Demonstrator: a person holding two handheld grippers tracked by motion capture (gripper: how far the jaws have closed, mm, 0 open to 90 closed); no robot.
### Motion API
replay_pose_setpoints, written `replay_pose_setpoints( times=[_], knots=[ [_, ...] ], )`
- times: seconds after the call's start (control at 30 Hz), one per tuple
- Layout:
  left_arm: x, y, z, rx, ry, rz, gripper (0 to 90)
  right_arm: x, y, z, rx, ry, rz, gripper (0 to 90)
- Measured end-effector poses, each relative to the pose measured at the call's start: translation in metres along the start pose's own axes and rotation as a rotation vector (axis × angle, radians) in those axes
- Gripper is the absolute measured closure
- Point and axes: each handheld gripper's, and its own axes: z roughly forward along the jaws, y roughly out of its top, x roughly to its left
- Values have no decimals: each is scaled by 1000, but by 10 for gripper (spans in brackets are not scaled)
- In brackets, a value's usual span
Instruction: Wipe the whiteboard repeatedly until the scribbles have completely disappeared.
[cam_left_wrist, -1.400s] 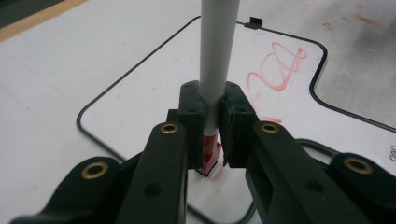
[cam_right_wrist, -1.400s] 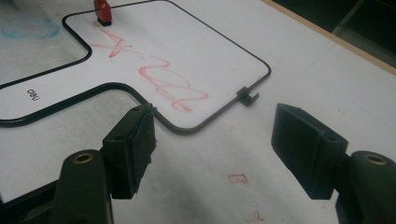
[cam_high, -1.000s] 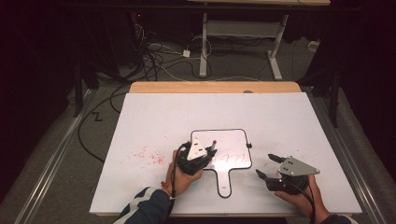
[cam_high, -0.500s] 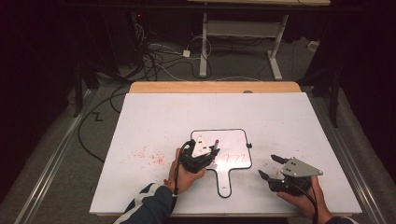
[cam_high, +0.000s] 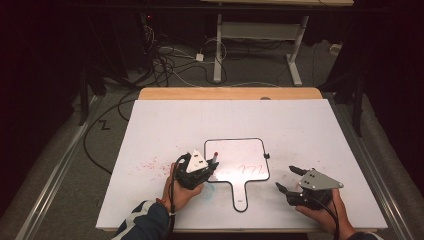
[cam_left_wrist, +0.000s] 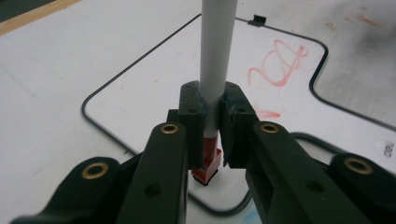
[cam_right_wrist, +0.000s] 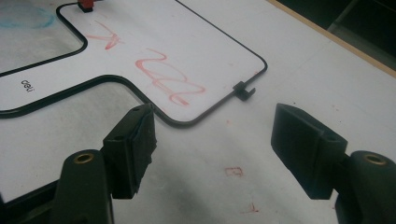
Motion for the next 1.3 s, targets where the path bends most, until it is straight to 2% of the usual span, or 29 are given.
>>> replay_pose_setpoints(
  times=[0.1, 0.23, 0.33, 0.37, 0.43, 0.47, 0.53, 0.67, 0.77, 0.8, 0.83, 0.9, 0.97, 1.0, 1.13, 1.23, 1.3],
  knots=[
    [-10, 10, 16, -10, -25, 21, 787, 1, 0, 1, 2, 3, -4, 314],
    [-25, 21, 35, -38, -86, 6, 787, 1, 0, 0, 5, 6, -3, 314],
    [-39, 26, 41, -39, -109, 43, 787, 1, -1, -1, 6, 4, -4, 314],
    [-41, 27, 41, -34, -103, 62, 787, 0, -2, -2, 6, 4, -3, 314],
    [-38, 27, 40, -28, -109, 49, 787, 0, -2, -2, 8, 1, -2, 314],
    [-35, 26, 39, -26, -99, 42, 787, 0, -3, -2, 9, -1, 0, 314],
    [-29, 24, 35, -16, -65, 44, 787, -1, -3, -3, 6, -4, -2, 314],
    [-11, 18, 25, 1, -9, 19, 787, 0, -2, -4, 6, -8, -2, 314],
    [-1, 13, 19, 2, 1, -33, 787, 0, -2, -3, 8, -6, -7, 314],
    [2, 12, 16, 3, -1, -24, 787, 1, -1, -3, 8, -8, -10, 314],
    [2, 10, 15, -1, -6, -35, 787, 1, -1, -3, 9, -7, -12, 314],
    [0, 8, 13, -4, -18, -44, 787, 2, -1, -3, 7, -5, -12, 314],
    [-5, 8, 15, -20, -51, -71, 787, 2, -1, -2, 7, -3, -12, 314],
    [-10, 9, 17, -25, -60, -62, 787, 2, -1, -2, 9, -4, -13, 314],
    [-32, 21, 33, -31, -92, 17, 787, 2, 0, -1, 10, 0, -16, 314],
    [-38, 26, 41, -37, -107, 28, 787, 3, 0, 0, 12, 5, -18, 314],
    [-36, 25, 39, -30, -114, 29, 787, 3, -1, -1, 11, 6, -21, 314]
  ],
)
